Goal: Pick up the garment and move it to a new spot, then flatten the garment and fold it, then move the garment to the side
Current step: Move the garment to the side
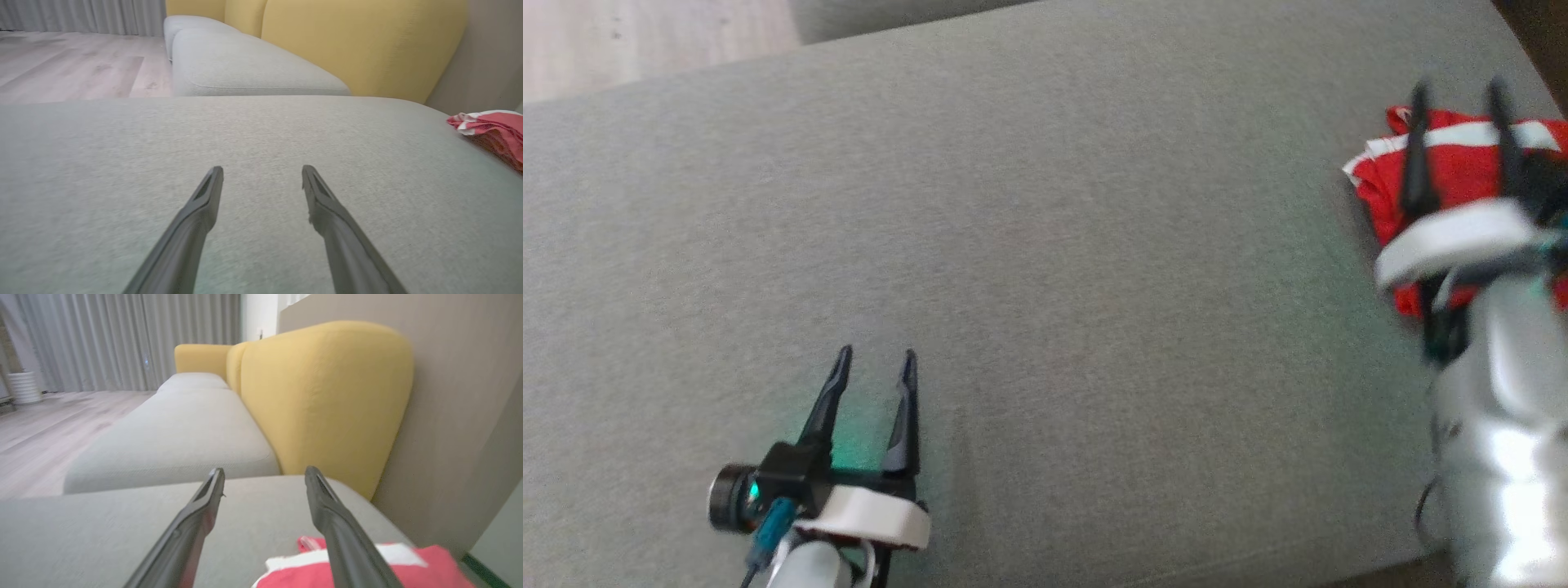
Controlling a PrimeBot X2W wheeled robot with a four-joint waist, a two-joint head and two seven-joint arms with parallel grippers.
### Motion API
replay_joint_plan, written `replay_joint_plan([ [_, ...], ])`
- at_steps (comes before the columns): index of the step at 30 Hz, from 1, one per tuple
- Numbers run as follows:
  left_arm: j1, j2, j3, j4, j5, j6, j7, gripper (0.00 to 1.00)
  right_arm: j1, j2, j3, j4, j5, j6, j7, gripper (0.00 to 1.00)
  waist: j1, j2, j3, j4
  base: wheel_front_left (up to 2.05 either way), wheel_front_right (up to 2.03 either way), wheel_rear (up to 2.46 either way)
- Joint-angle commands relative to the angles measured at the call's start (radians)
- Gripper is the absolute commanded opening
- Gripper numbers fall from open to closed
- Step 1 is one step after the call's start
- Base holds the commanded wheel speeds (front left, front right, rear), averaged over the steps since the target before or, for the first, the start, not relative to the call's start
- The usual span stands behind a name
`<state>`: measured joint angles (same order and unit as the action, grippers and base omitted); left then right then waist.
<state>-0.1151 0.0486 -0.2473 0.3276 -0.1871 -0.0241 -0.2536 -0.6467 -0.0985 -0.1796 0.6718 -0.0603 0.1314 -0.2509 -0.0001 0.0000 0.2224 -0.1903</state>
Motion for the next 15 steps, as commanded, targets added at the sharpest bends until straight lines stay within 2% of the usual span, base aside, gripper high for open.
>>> replay_joint_plan([
  [1,0.012,0.002,0.050,-0.034,-0.009,0.012,-0.008,1.00,0.069,0.021,0.053,-0.063,0.032,-0.001,-0.011,1.00,0.0001,0.0000,-0.032,0.044,0.00,0.00,0.00],
  [4,0.027,0.002,0.074,-0.042,-0.016,0.022,-0.008,1.00,0.165,0.038,0.090,-0.116,0.076,-0.001,-0.011,1.00,0.0001,0.0000,-0.052,0.085,0.00,0.00,0.00],
  [15,0.076,0.002,0.126,-0.041,-0.030,0.050,-0.008,1.00,0.395,0.048,0.193,-0.173,0.204,-0.001,-0.011,1.00,0.0001,0.0000,-0.114,0.204,0.00,0.00,0.00],
])
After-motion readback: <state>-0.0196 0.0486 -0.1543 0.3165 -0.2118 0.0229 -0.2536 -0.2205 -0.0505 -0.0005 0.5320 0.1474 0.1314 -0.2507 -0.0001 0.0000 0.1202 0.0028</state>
